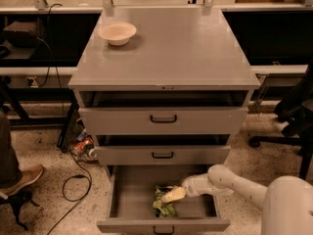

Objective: Place green jalapeno chip bag into bottom drawer

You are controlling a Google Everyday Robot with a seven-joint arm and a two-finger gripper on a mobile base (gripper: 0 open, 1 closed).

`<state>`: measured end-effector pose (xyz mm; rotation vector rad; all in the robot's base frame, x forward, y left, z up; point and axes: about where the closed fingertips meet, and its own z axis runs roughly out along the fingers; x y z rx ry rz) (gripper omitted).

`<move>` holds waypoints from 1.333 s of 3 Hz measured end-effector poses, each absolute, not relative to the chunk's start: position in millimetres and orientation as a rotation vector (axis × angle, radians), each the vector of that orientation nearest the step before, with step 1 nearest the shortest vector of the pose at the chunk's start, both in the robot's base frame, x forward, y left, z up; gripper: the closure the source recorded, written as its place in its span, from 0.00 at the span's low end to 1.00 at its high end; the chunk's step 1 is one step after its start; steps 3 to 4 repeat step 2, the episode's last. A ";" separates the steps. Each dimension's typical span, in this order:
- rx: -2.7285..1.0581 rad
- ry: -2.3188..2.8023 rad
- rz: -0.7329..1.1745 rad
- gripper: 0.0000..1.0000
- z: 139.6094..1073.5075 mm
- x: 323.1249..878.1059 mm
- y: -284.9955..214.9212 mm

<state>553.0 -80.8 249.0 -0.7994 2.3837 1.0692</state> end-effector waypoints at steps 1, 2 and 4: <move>-0.787 2.401 1.054 0.00 261.9 553.8 -106.0; -0.682 2.398 1.016 0.00 281.0 547.7 -152.7; -0.682 2.398 1.016 0.00 281.0 547.7 -152.7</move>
Offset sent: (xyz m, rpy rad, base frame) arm -0.0189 -0.1686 0.0584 -0.0083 -0.0266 -0.2668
